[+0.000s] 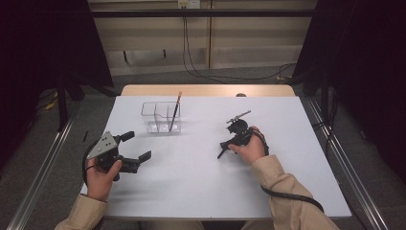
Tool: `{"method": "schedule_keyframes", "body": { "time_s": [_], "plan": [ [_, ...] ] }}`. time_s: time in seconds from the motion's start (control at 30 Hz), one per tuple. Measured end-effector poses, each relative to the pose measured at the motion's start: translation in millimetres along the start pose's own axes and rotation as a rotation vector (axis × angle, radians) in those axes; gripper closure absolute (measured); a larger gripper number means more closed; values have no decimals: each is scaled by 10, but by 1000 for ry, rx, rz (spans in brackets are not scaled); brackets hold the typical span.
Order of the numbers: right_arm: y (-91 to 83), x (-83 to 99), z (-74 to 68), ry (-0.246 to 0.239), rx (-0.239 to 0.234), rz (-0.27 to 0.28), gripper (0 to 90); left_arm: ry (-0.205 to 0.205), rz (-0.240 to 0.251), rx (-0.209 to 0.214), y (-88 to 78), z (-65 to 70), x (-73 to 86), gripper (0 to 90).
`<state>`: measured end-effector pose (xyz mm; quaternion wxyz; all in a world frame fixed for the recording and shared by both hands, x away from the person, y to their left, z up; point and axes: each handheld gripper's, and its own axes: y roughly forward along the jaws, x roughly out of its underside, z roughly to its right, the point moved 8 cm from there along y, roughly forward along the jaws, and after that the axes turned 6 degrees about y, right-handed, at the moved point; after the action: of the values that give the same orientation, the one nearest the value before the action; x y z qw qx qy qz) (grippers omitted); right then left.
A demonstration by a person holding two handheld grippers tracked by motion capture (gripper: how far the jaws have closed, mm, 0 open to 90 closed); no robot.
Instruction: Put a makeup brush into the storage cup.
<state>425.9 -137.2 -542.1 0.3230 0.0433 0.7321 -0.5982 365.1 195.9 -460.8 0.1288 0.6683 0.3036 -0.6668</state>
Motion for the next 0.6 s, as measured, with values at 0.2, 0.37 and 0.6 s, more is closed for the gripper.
{"method": "schedule_keyframes", "body": {
  "time_s": [0.2, 0.37, 0.6],
  "plan": [
    [-69, 20, -32, -34, -18, -21, 447, -1, 0, -1, 7, 5, -1, 1],
    [-129, 51, -20, -8, -8, -84, 608, -6, -2, 0, 12, 15, 1, 1],
    [-196, 98, 30, 15, 20, -194, 757, -7, 0, -1, 7, 5, 6, 1]
  ]
}}
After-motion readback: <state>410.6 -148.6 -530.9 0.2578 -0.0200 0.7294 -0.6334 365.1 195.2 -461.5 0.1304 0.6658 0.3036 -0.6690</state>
